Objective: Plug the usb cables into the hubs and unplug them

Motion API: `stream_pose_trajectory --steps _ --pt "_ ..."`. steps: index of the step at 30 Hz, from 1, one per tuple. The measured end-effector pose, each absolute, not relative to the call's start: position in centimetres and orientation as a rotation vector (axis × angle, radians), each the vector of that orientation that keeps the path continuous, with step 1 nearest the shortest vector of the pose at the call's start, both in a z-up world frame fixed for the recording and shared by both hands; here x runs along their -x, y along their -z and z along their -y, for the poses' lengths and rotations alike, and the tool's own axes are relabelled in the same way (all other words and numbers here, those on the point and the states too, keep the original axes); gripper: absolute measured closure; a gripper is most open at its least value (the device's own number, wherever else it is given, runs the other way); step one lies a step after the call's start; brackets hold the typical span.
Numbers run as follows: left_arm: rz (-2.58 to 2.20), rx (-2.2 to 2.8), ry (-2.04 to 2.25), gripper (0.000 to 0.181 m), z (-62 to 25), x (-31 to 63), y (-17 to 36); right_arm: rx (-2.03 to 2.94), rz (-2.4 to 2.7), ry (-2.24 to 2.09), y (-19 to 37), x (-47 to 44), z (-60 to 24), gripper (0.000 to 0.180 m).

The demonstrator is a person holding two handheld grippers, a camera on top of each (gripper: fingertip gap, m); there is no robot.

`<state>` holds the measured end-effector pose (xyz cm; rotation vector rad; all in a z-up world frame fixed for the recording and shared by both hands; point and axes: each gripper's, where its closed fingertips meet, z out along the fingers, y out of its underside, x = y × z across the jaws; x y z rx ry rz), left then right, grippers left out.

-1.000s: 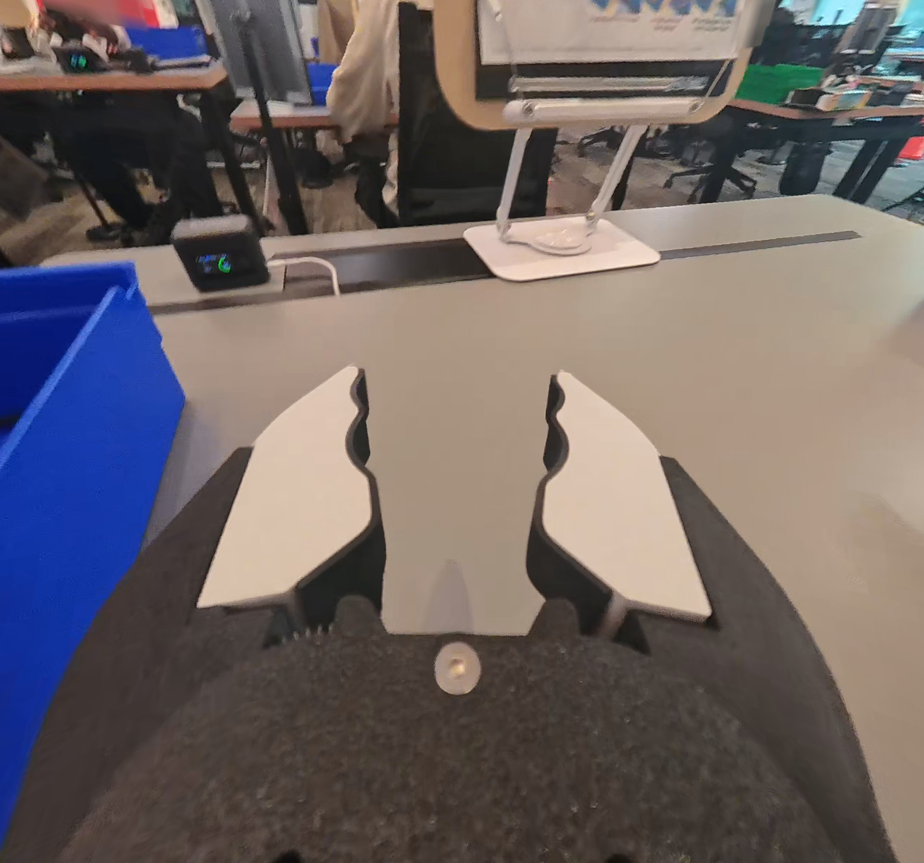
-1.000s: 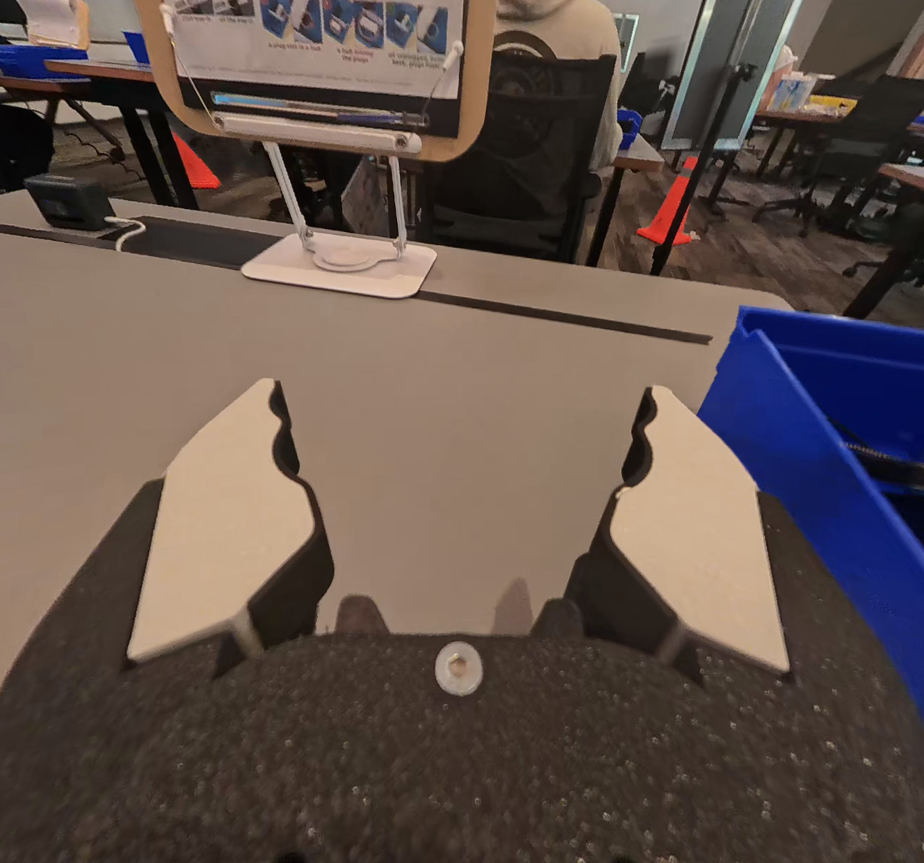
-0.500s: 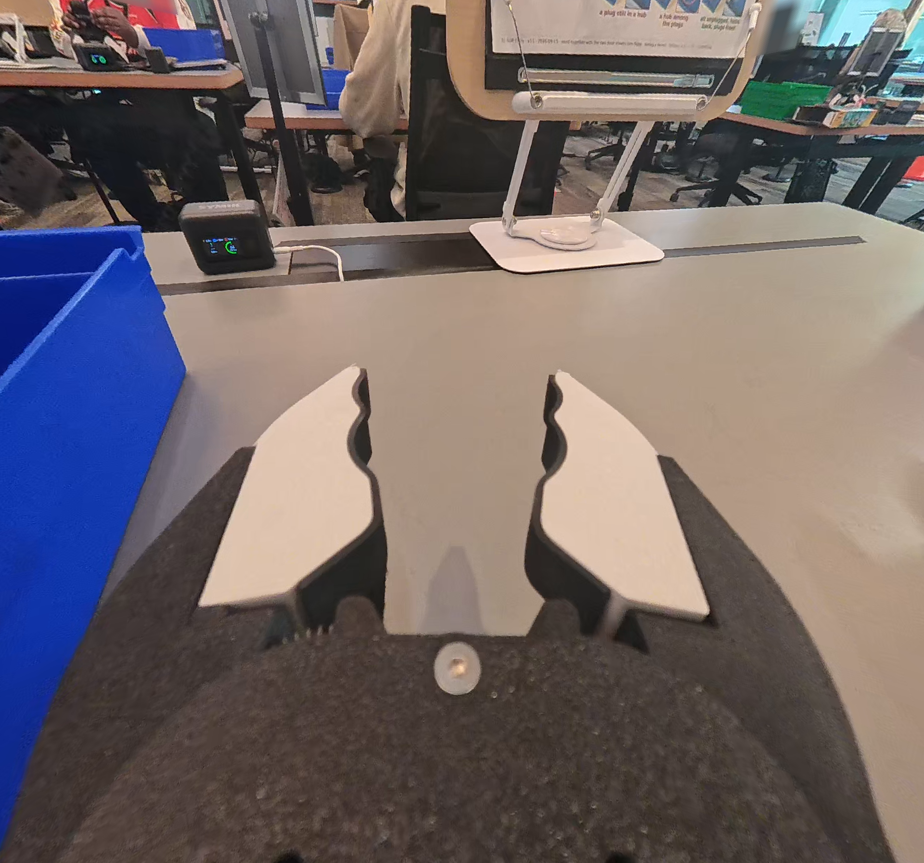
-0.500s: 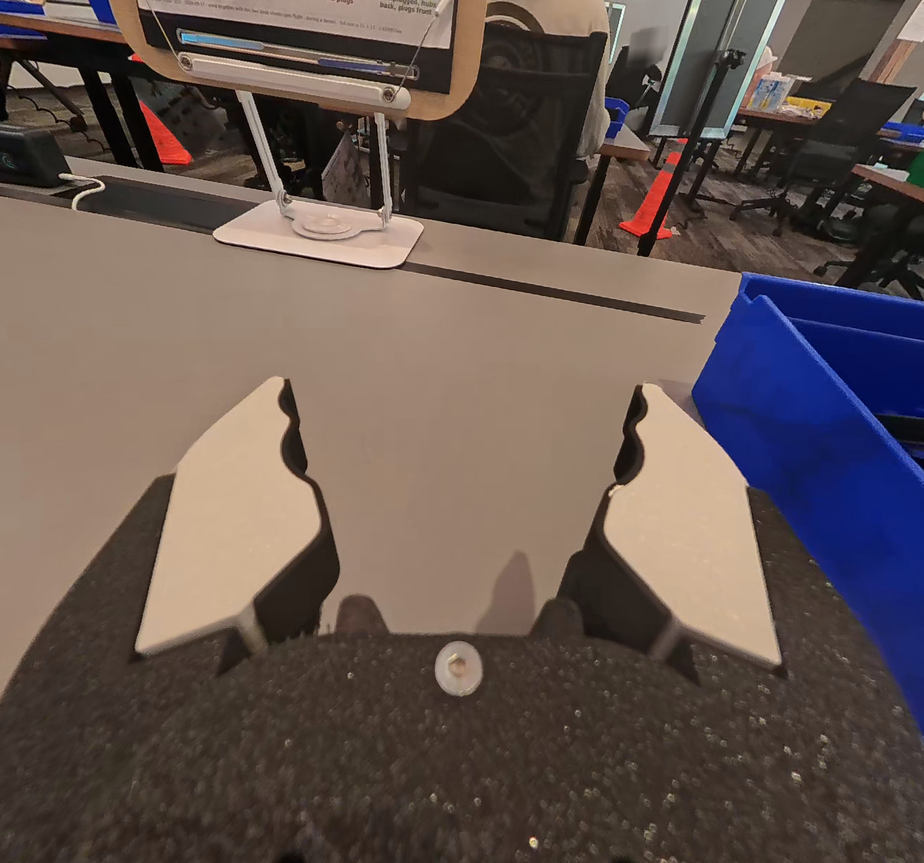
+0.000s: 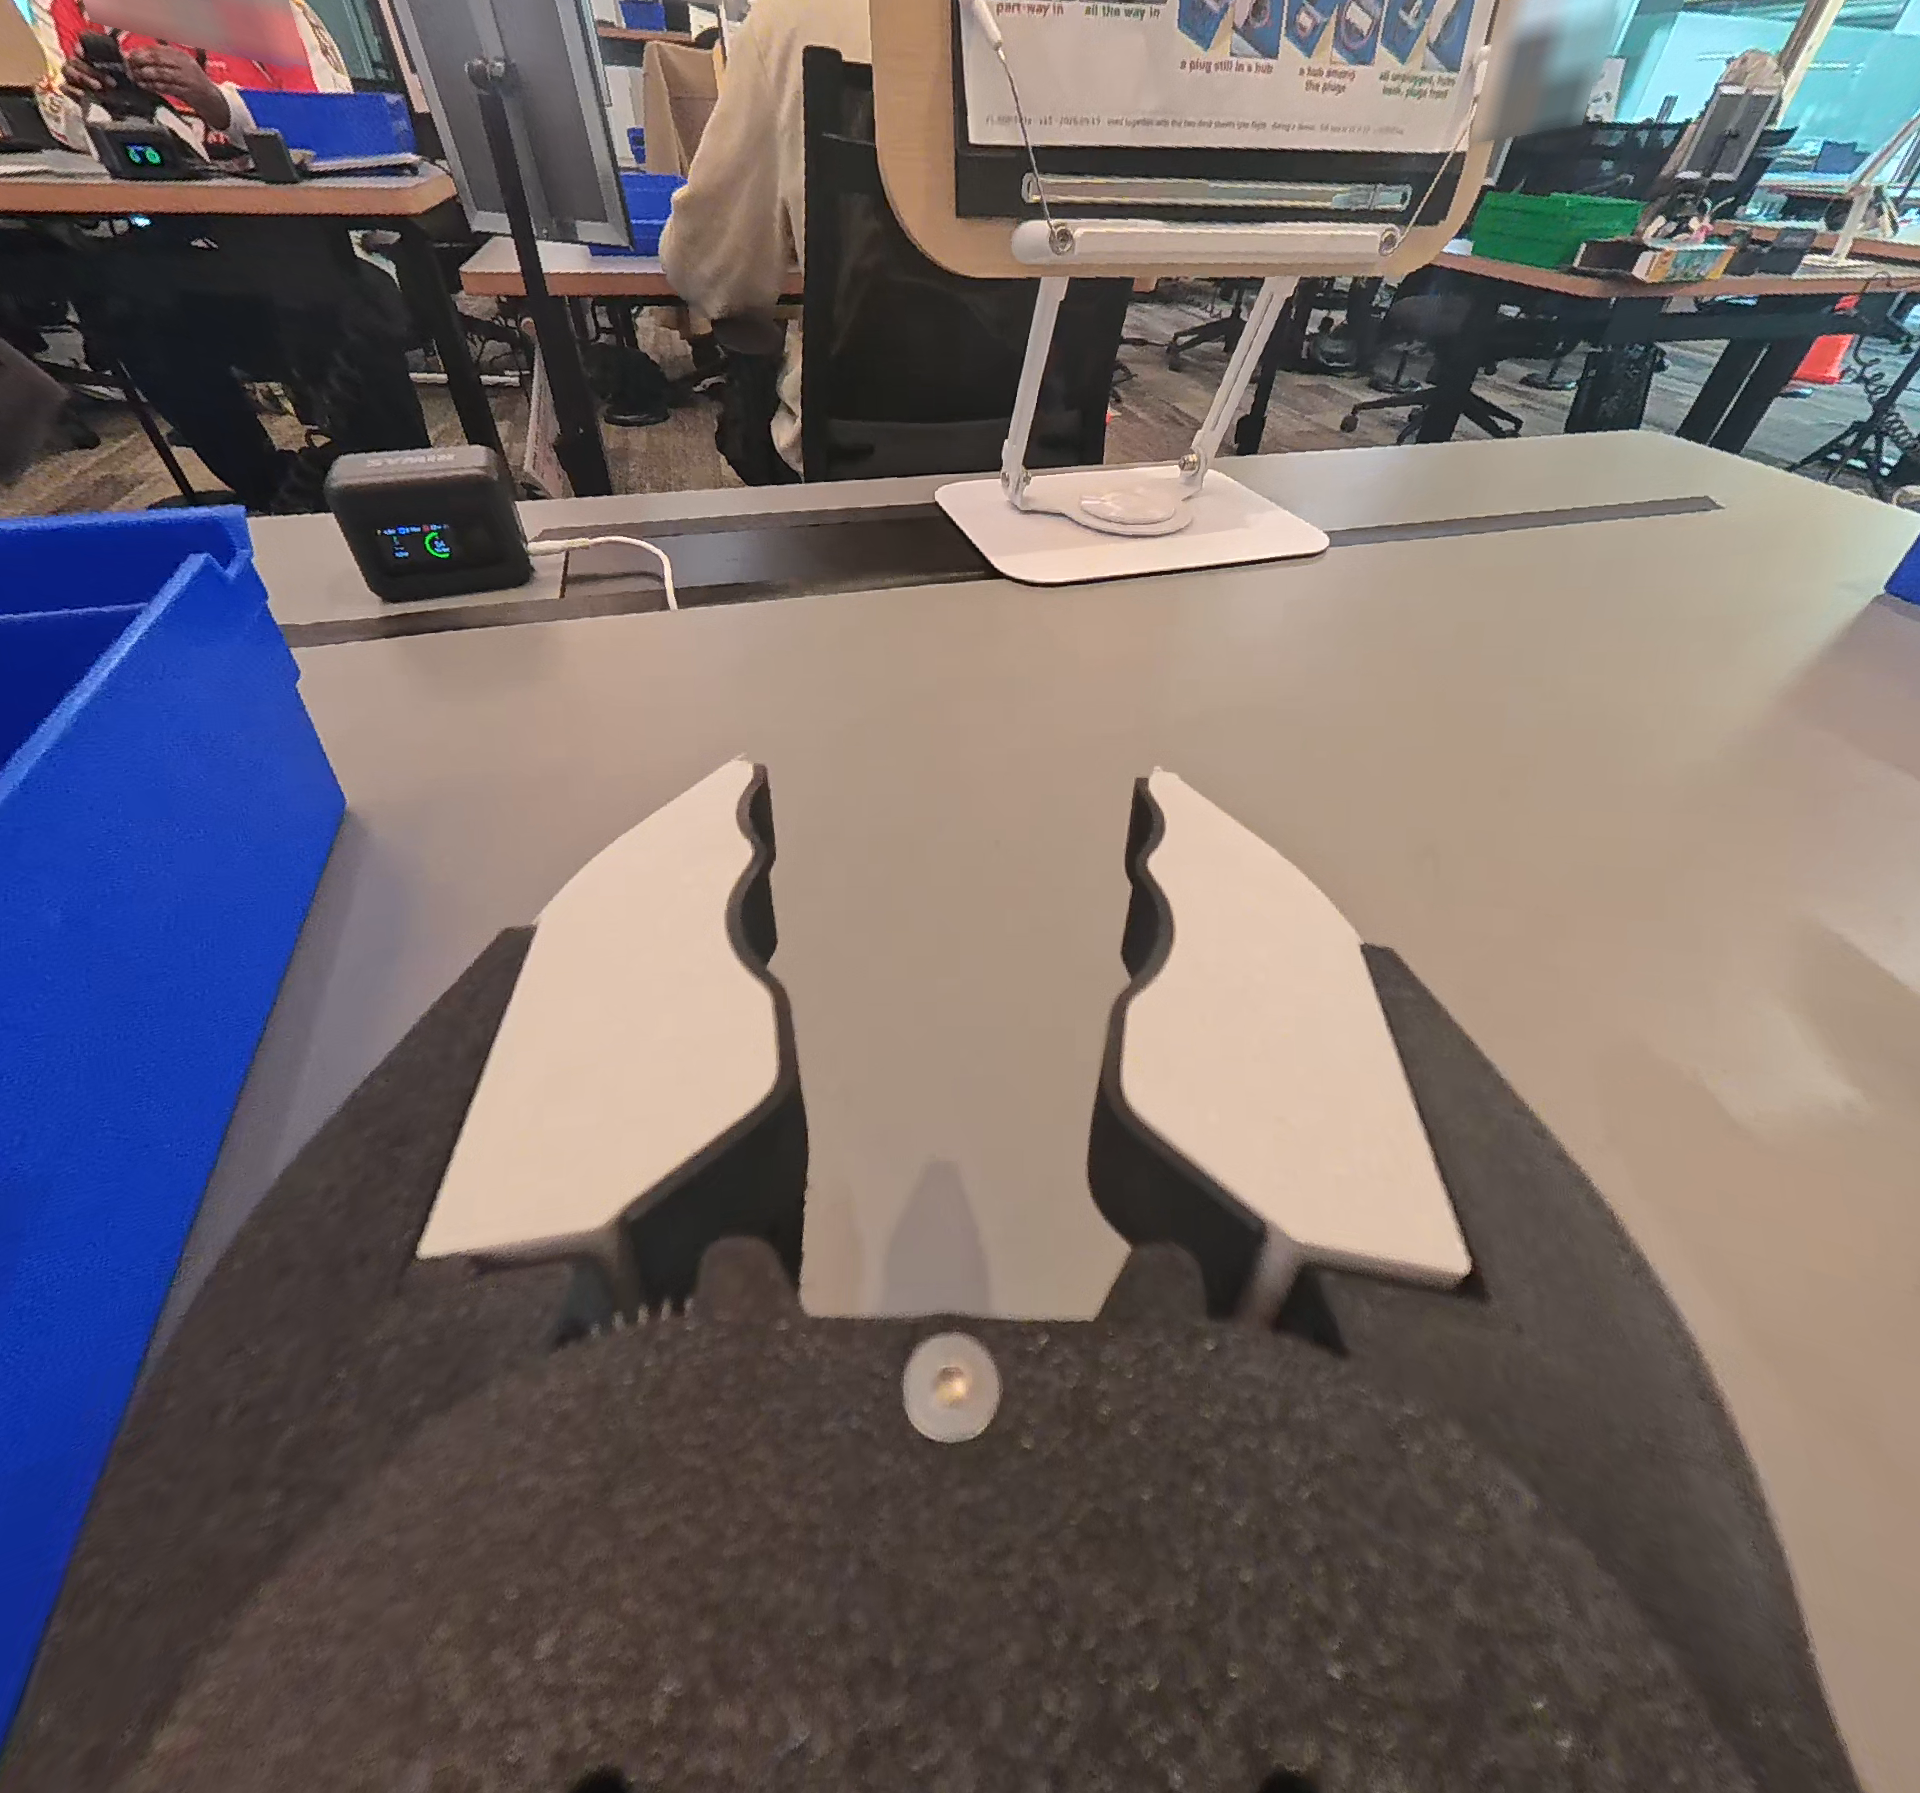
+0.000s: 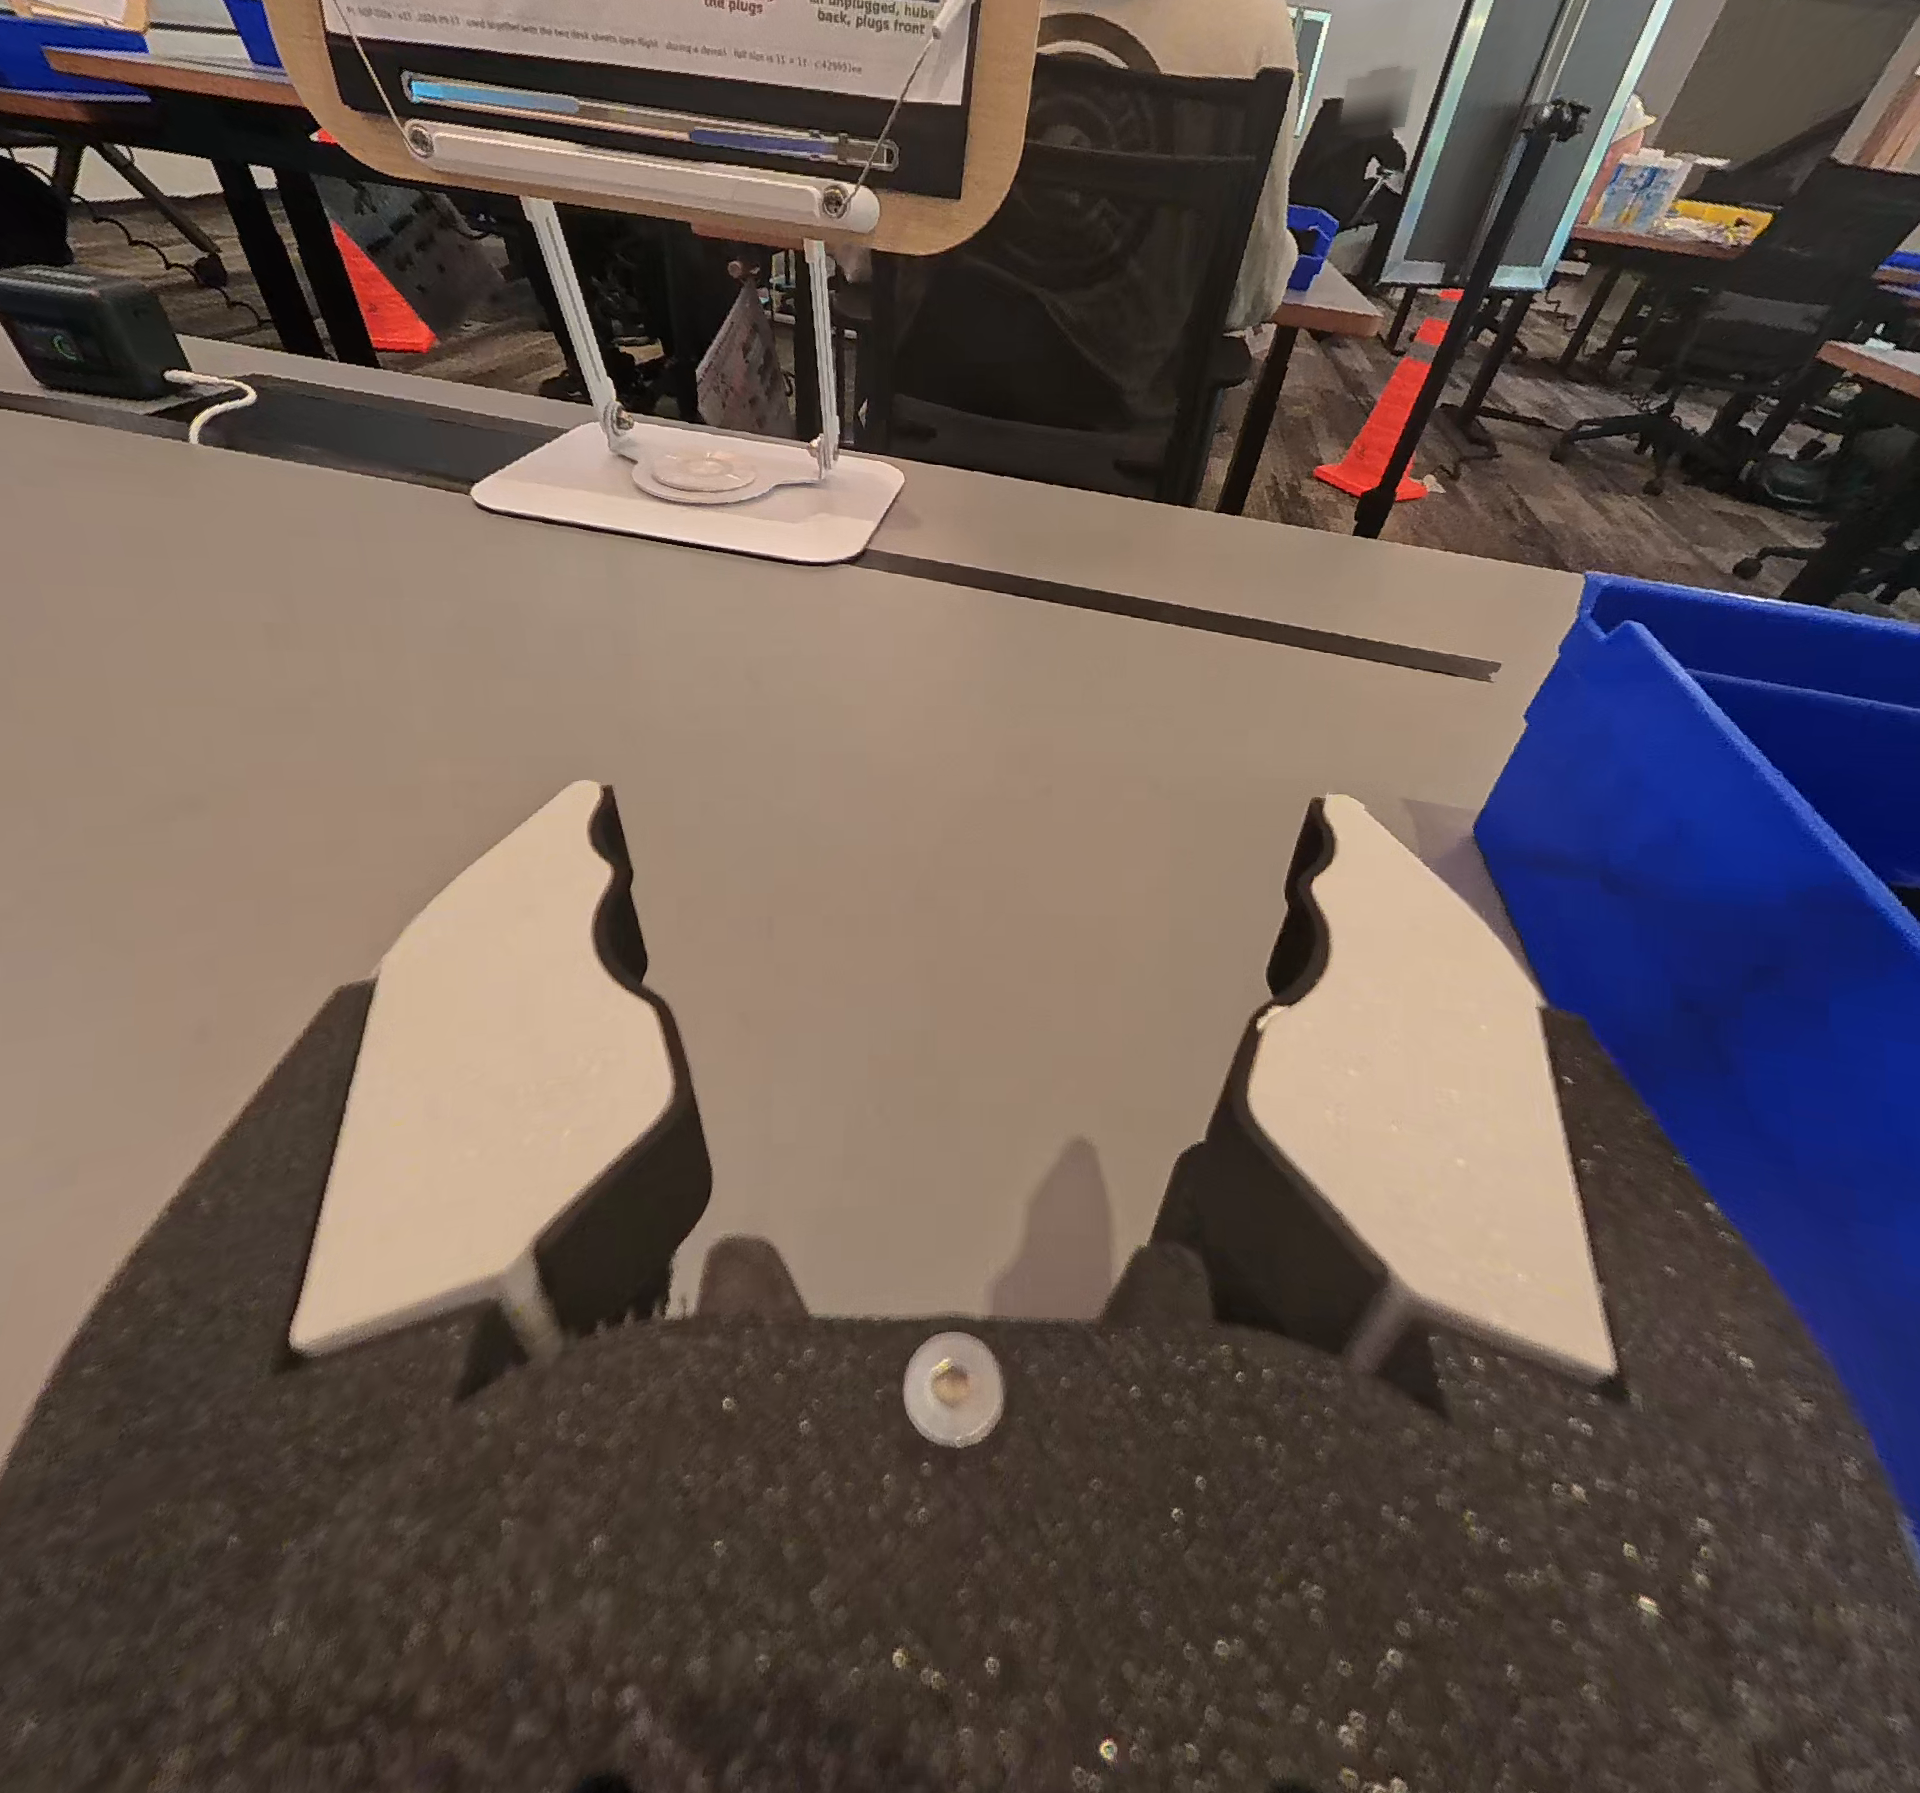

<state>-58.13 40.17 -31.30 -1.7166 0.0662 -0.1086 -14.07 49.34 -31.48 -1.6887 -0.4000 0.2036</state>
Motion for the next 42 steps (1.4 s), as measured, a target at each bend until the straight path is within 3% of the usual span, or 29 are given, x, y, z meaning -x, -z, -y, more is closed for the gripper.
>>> stream_pose_trajectory --steps 17,24,31,42 --pt "-0.202 1.706 0.16 0.124 -40.5 55.6 31.4 1.62 0.465 -0.261 30.8 15.0 -48.7 0.078" --pt "-0.219 1.622 0.183 0.135 -40.1 55.3 30.2 1.553 0.508 -0.259 30.2 15.6 -48.2 0.088" --pt "-0.257 1.567 0.169 0.119 -40.1 54.6 29.5 1.561 0.493 -0.257 30.2 15.4 -48.2 0.084" --pt "-0.265 1.581 0.185 0.119 -40.1 54.3 29.6 1.573 0.477 -0.232 30.4 15.0 -48.3 0.081"
